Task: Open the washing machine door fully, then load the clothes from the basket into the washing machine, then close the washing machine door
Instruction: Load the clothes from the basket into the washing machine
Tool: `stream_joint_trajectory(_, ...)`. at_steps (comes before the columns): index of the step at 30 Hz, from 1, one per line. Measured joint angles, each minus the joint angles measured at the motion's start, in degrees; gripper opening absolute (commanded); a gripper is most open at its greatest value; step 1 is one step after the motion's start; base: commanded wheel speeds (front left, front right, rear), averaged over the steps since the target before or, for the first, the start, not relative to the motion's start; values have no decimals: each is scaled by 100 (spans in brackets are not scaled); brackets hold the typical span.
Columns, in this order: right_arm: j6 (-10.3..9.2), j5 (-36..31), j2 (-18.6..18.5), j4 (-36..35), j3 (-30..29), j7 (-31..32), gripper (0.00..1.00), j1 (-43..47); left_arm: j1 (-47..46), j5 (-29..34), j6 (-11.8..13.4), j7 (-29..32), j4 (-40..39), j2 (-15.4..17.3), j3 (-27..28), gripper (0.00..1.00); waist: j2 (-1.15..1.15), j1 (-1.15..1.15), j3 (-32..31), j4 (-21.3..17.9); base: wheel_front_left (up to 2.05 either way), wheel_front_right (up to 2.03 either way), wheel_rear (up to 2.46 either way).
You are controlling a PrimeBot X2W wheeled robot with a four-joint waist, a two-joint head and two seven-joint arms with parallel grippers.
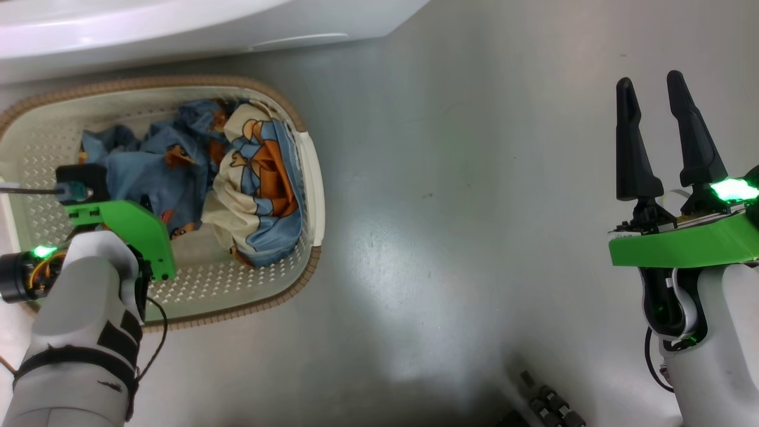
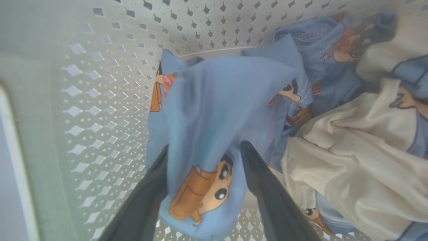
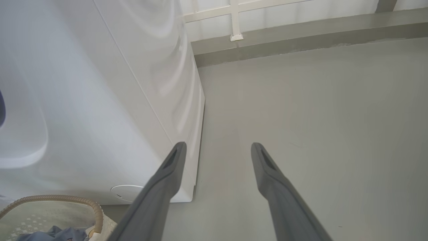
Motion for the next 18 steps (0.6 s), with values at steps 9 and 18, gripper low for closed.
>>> stream_joint_trajectory(9, 0, 7, 10, -45, 27, 0, 100, -71, -120, -162, -148, 243, 1, -3, 7, 100, 0, 0, 178, -64, 0, 0, 0)
stream_joint_trajectory(18, 0, 49, 21, -60, 53, 0, 100, -74, -143, -165, -240, 480, 2, -3, -123, 0, 0, 0, 267, -129, 0, 0, 0)
